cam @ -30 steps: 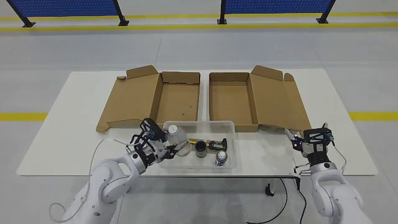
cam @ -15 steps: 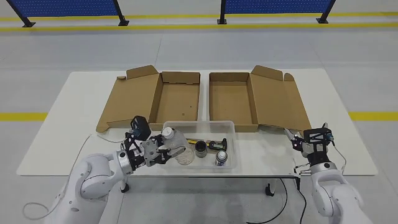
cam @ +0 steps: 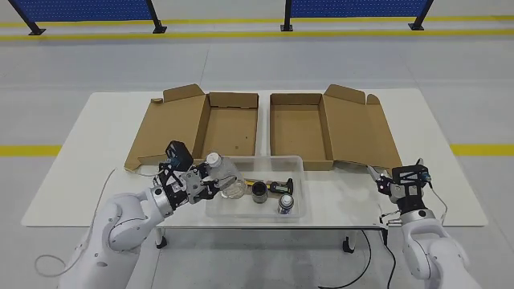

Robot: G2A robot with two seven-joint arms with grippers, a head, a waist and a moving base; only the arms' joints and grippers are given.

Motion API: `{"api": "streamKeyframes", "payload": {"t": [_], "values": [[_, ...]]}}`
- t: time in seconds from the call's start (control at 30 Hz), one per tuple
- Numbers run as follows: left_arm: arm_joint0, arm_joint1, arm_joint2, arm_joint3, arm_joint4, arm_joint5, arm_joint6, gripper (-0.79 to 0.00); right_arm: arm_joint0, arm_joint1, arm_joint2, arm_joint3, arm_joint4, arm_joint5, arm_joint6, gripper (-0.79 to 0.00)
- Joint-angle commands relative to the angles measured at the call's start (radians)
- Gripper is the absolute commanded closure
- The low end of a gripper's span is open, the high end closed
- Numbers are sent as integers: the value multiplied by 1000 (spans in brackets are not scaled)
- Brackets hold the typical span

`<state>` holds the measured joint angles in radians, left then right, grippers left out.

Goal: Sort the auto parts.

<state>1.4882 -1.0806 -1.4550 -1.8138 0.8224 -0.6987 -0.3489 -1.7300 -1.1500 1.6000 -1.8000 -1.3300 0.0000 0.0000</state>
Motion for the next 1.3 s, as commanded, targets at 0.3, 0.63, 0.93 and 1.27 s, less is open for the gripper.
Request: {"api": "streamKeyframes", "payload": {"t": [0.3, 0.63, 0.93, 1.27], "values": [[-124, -26, 86, 28, 119, 341, 76, 0, 0, 0, 0, 0, 0, 0, 0, -785], [-189, -54, 212, 65, 436, 667, 188, 0, 0, 0, 0, 0, 0, 0, 0, -785], [-219, -73, 283, 115, 505, 754, 211, 0, 0, 0, 0, 0, 0, 0, 0, -785], [-219, -73, 283, 115, 505, 754, 211, 0, 0, 0, 0, 0, 0, 0, 0, -785]]}}
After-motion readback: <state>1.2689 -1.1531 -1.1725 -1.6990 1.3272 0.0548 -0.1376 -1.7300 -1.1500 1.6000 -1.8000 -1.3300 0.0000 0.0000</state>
